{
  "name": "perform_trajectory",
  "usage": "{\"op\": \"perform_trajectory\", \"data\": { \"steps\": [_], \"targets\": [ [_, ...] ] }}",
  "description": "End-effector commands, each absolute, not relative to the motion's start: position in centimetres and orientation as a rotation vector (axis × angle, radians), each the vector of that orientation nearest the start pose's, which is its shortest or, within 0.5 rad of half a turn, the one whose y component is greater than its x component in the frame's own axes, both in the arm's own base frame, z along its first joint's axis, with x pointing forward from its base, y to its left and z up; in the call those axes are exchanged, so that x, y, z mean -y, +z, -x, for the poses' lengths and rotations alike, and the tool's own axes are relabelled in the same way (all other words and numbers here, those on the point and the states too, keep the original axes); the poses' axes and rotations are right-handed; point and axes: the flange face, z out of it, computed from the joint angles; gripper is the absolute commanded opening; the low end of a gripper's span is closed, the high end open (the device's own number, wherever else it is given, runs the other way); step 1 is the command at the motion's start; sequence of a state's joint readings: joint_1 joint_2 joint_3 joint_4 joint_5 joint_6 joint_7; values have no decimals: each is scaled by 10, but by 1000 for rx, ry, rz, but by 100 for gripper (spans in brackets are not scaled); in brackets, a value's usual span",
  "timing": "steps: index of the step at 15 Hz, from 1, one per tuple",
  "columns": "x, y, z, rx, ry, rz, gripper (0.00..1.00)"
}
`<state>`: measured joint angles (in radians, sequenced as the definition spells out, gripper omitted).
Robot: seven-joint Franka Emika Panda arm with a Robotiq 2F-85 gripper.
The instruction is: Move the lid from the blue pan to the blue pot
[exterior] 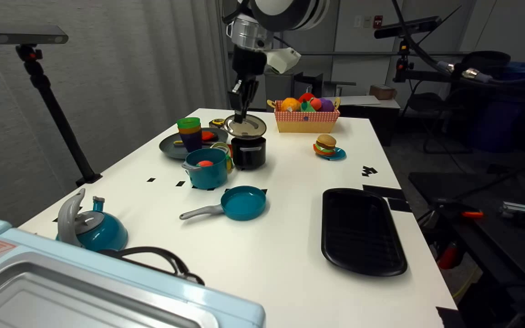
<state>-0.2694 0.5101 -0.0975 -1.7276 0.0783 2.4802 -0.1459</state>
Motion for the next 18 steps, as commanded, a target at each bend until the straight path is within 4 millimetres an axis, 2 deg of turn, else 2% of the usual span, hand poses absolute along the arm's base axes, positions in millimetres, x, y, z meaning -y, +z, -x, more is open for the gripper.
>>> {"op": "perform_trajectory", "data": {
  "steps": [1,10,18],
  "targets": [
    [254,321,-650,-538,-394,3065,4],
    [256,323,-649,-765,-335,2956,4],
    [253,326,-653,-754,-375,2917,4]
  ]
}}
